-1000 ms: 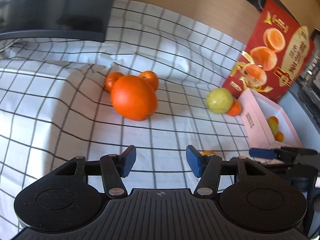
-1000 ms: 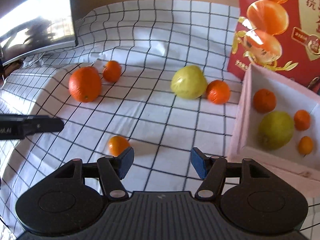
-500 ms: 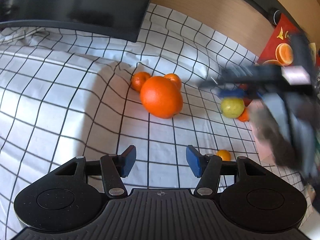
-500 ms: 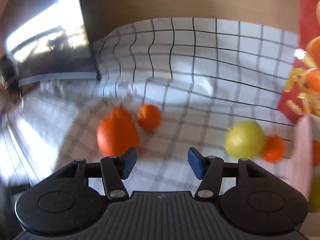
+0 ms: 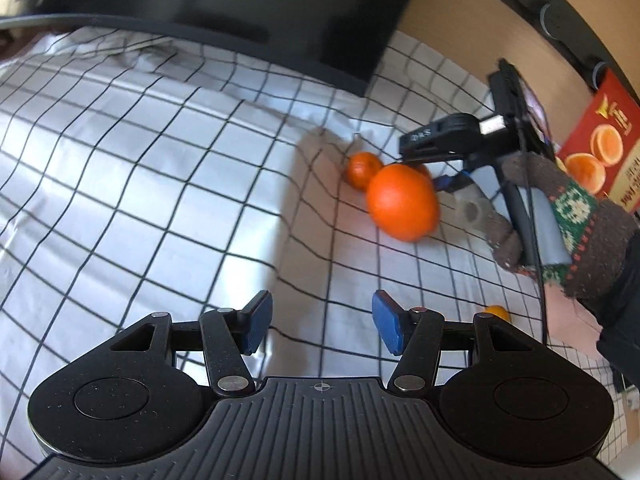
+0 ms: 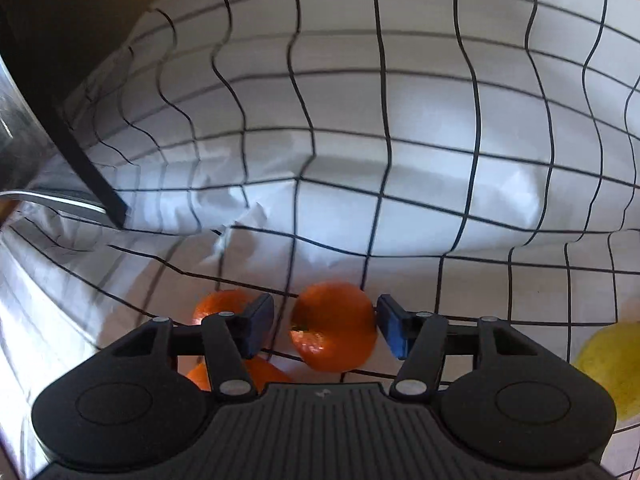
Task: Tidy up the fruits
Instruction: 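Grasp another tangerine on the cloth with the right gripper, then grasp a green pear on the cloth with the left gripper while the right holds its tangerine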
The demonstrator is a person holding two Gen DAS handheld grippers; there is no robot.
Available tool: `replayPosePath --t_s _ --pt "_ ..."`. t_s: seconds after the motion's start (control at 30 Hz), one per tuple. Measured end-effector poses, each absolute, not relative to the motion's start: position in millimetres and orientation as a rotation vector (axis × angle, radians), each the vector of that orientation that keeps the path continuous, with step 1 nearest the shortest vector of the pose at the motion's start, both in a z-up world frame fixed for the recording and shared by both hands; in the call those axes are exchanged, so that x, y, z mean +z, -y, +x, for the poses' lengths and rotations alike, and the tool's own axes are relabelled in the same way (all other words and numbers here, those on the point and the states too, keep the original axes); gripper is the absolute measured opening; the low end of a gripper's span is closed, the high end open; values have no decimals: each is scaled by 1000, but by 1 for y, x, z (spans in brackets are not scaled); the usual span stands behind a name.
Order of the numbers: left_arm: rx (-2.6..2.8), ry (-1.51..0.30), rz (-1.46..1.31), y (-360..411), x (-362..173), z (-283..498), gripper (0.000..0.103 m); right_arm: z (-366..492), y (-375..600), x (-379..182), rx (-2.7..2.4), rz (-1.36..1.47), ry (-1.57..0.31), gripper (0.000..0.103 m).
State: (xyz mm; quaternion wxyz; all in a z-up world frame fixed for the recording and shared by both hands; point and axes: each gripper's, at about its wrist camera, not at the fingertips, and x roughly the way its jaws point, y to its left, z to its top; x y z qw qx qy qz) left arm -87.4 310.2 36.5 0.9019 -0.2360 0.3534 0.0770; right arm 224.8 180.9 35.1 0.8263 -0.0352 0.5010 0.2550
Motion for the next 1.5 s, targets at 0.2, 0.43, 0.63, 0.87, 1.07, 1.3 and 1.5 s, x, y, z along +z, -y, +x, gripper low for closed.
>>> replayPosePath --t_s 0.2,0.43,0.63,0.87,1.07,1.3,1.5 --pt "125 -741 -473 -303 33 -78 60 215 -178 39 573 -149 -1038 43" --pt "32 -774 -434 -270 26 -60 60 173 -121 70 589 -157 -965 43" --pt "-59 -785 -358 -237 29 -34 60 110 -40 93 583 -150 -902 43" --pt "-313 -717 -171 -172 73 29 60 53 50 71 437 -107 -950 44" --pt "-431 -644 140 -104 105 106 61 20 92 46 319 -127 -937 43" --pt "-434 -746 430 -74 84 167 61 11 109 33 249 -119 -889 43" --pt "-477 -823 469 -77 64 184 61 10 110 25 250 -123 -872 44"
